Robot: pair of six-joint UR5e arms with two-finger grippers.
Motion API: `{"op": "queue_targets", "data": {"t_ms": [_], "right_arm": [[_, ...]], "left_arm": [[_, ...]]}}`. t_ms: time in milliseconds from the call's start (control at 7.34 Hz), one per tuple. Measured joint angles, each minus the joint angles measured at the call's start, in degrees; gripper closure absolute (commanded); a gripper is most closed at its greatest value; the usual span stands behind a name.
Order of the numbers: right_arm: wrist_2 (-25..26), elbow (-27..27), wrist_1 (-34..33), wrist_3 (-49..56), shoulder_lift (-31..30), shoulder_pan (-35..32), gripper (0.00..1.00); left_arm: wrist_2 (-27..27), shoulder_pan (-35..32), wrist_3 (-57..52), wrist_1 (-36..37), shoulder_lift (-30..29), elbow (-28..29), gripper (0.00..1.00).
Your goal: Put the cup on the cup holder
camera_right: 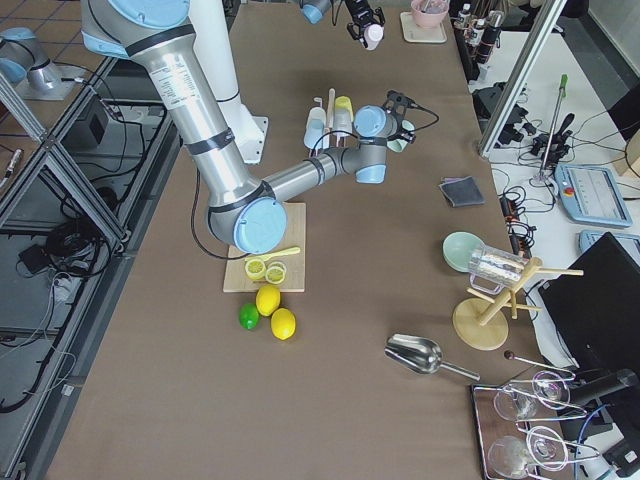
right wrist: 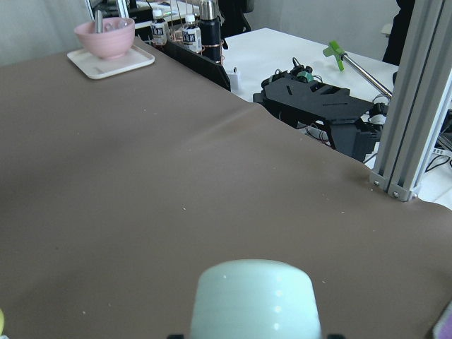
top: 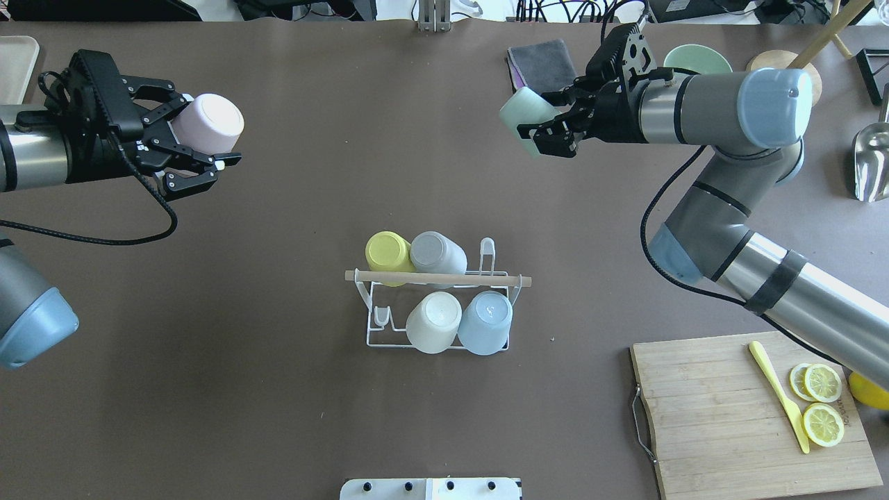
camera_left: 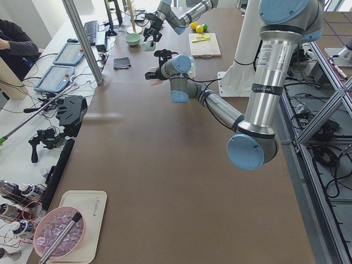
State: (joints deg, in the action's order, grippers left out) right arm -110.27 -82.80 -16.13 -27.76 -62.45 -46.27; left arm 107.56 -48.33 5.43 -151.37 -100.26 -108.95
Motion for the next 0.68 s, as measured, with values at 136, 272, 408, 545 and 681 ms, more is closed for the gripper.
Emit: {"op": "queue_targets", "data": {"t_ms": [136,272,408,545,681], "right_arm": [[2.46,-0.35,4.21,-2.8,-0.8,1.71,0.96],[4.67,-1.35,7.65,-4.42,-1.81,2.98,0.96],[6.67,-2.47,10.2,-5.42,-2.68,3.82,0.95],[9.24,-3.22,12.18,-5.75,-3.03,4.67,0.96],[11.95,-3.82,13.42,-4.89,-3.12,5.81,0.96]], "left_arm": [[0.97,0.12,0.19,-4.71,0.2,1.09,1.0],[1.41,0.25,0.87,-8.43,0.55,1.53,1.0],[1.43,0.63,3.22,-12.31,0.86,1.8,1.0],[1.17,1.17,6.87,-17.15,1.22,2.12,1.0],[0.32,2.06,9.64,-21.55,1.49,2.36,1.0]]}}
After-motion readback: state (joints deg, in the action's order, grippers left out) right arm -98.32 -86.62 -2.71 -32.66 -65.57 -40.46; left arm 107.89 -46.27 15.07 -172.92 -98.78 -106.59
